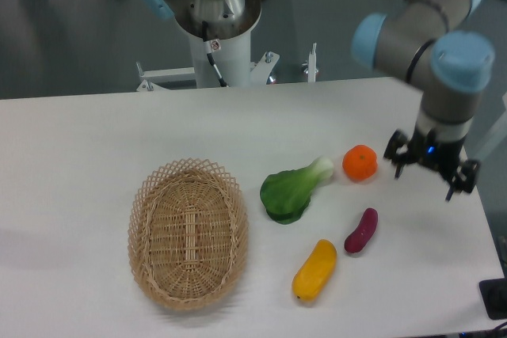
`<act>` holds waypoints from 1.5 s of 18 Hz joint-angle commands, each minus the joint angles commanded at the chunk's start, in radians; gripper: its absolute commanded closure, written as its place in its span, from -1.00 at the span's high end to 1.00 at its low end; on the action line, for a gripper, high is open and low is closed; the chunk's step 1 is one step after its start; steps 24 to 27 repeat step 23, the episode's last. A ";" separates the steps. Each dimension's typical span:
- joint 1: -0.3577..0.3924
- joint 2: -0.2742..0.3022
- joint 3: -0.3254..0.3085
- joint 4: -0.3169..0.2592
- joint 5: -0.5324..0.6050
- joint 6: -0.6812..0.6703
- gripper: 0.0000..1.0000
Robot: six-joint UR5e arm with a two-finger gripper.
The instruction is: Place the sweet potato on the table
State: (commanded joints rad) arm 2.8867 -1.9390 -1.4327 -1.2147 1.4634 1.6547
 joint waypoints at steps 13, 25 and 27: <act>0.051 0.014 -0.002 -0.002 0.006 0.108 0.99; 0.055 0.025 0.000 0.000 -0.002 0.106 0.99; 0.055 0.025 0.000 0.000 -0.002 0.106 0.99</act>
